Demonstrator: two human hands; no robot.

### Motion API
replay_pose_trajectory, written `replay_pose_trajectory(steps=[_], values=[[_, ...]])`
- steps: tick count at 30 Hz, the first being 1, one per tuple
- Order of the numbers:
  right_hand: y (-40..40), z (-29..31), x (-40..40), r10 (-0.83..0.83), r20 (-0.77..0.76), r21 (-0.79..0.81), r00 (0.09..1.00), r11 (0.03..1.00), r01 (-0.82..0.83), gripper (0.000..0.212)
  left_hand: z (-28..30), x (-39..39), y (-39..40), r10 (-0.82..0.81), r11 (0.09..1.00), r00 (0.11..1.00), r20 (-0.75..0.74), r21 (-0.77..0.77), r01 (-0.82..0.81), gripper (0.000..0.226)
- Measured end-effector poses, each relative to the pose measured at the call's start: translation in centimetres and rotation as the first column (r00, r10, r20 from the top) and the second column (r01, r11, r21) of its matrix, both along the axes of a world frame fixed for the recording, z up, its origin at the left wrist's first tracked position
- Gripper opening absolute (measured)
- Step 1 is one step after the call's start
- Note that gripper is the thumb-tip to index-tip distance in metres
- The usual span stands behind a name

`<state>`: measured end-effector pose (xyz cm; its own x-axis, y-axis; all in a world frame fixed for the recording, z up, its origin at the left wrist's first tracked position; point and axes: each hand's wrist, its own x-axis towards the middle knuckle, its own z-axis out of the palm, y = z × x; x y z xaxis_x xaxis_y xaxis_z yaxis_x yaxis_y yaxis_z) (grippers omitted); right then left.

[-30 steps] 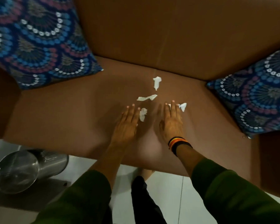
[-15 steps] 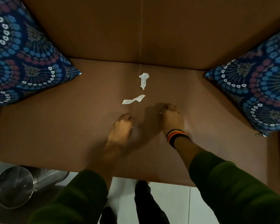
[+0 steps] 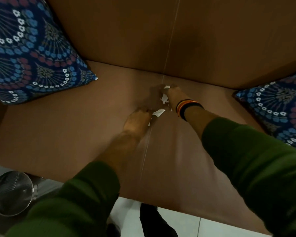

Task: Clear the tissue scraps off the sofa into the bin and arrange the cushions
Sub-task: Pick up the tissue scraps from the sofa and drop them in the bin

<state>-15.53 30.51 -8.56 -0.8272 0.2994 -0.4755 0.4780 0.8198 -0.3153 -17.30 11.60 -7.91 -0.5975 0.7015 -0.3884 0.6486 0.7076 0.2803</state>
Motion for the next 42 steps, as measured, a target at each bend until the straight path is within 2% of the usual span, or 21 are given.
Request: replay_pose_trajectory(steps=[2,5,9,14,18,22,25,28,33,35,38,42], values=[[-0.4,-0.2,0.0,0.006,0.019,0.05,1.0,0.999,-0.007,0.034,-0.6,0.6,-0.4,0.017,1.0,1.0,-0.023,-0.023,-0.017,0.03],[-1.0,0.2,2.2,-0.088,-0.028,0.024,0.996,0.996,0.089,0.024,-0.6,1.5,-1.5,0.061,0.997,0.998,0.02,-0.053,-0.06,0.021],[-3.6,1.8,5.9,-0.3,-0.061,-0.152,0.952,0.946,0.288,0.023,1.1,1.9,-4.4,0.146,0.989,0.989,0.038,0.022,-0.147,0.02],[-12.1,4.4,7.8,-0.211,-0.1,-0.222,0.972,0.957,0.185,0.022,4.3,1.6,-12.0,0.338,0.931,0.939,0.06,0.125,-0.343,0.023],[-21.9,6.2,5.9,-0.213,-0.055,-0.337,0.975,0.924,0.183,0.02,6.6,1.9,-21.0,0.535,0.833,0.838,0.108,0.098,-0.545,0.018],[-32.4,7.3,2.4,-0.129,-0.106,-0.379,0.986,0.922,0.08,0.015,6.6,1.2,-32.1,0.752,0.641,0.649,0.116,0.103,-0.761,0.017],[-40.7,7.1,-0.5,-0.055,-0.13,-0.396,0.99,0.918,-0.001,0.012,5.2,0.7,-41.1,0.816,0.564,0.571,0.085,0.094,-0.82,0.015],[-49.4,6.0,-3.2,0.035,-0.119,-0.392,0.992,0.917,-0.079,0.013,3.2,0.2,-49.6,0.899,0.418,0.427,0.099,0.095,-0.903,0.022],[-62.7,1.5,-6.6,0.073,-0.014,-0.4,0.997,0.914,-0.073,0.016,-1.2,-1.0,-60.5,0.961,0.238,0.242,0.133,0.042,-0.97,0.02],[-66.8,-0.7,-7.4,0.136,0.012,-0.392,0.991,0.912,-0.121,0.014,-3.3,-1.6,-63.5,0.975,0.174,0.173,0.137,0.009,-0.985,0.021],[-71.5,-4.3,-8.4,0.201,0.045,-0.375,0.978,0.911,-0.17,0.014,-6.8,-2.4,-66.6,0.98,0.131,0.13,0.154,-0.001,-0.991,0.021],[-74.2,-7.5,-8.9,0.275,0.14,-0.346,0.951,0.914,-0.213,0.025,-9.6,-2.6,-67.9,0.969,0.119,0.097,0.229,-0.082,-0.99,0.023]])
